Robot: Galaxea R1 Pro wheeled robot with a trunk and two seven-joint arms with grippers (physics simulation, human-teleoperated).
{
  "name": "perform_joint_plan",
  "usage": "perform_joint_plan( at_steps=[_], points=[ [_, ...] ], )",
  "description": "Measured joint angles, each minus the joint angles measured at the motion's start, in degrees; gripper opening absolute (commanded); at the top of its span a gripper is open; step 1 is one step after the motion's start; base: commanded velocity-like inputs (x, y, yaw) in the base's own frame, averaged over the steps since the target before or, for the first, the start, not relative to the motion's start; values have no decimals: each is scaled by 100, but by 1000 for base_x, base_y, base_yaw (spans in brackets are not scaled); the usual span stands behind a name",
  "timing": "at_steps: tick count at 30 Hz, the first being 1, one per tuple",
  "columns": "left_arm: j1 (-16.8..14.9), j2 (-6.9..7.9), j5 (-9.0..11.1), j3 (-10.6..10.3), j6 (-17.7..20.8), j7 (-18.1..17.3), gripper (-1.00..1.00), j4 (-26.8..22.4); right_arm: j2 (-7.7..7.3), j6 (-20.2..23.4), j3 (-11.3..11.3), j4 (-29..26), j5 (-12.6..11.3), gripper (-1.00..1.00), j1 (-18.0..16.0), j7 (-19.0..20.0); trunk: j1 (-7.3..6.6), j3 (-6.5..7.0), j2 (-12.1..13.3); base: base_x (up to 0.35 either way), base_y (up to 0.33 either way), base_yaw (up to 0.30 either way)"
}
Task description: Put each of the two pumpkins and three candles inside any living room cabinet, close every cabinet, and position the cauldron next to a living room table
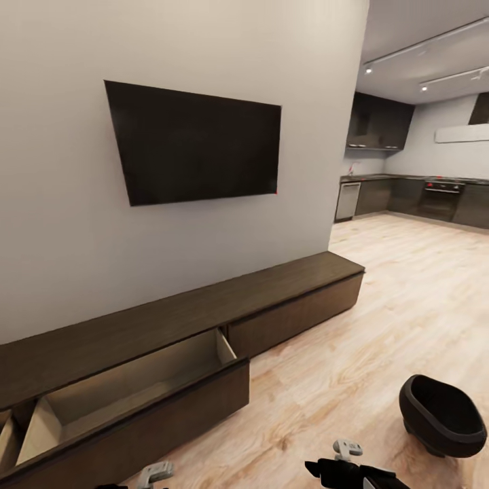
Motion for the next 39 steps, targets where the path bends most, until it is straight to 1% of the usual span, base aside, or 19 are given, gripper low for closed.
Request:
perform_joint_plan(
  at_steps=[2, 10, 31, 39],
  points=[
    [-2, 2, 0, 1, 0, 3, 100, 30, -5, 1, -3, 25, 0, 100, 0, -3, -44, 46, 80, 0, 0, -263],
    [0, -2, 0, 0, 0, 4, 100, 32, -7, 0, -11, 127, -4, 100, 0, 3, -45, 96, 82, 0, 0, -248],
    [-2, -3, 0, 0, 0, 4, 100, 40, -8, 99, -20, 136, -18, 100, 0, 5, -44, 236, 82, -6, 2, -240],
    [-5, -29, -8, -7, 0, 3, 100, 40, -7, 170, -16, 137, -23, 100, 0, 5, -43, 251, 82, -150, 108, -92]
  ],
)
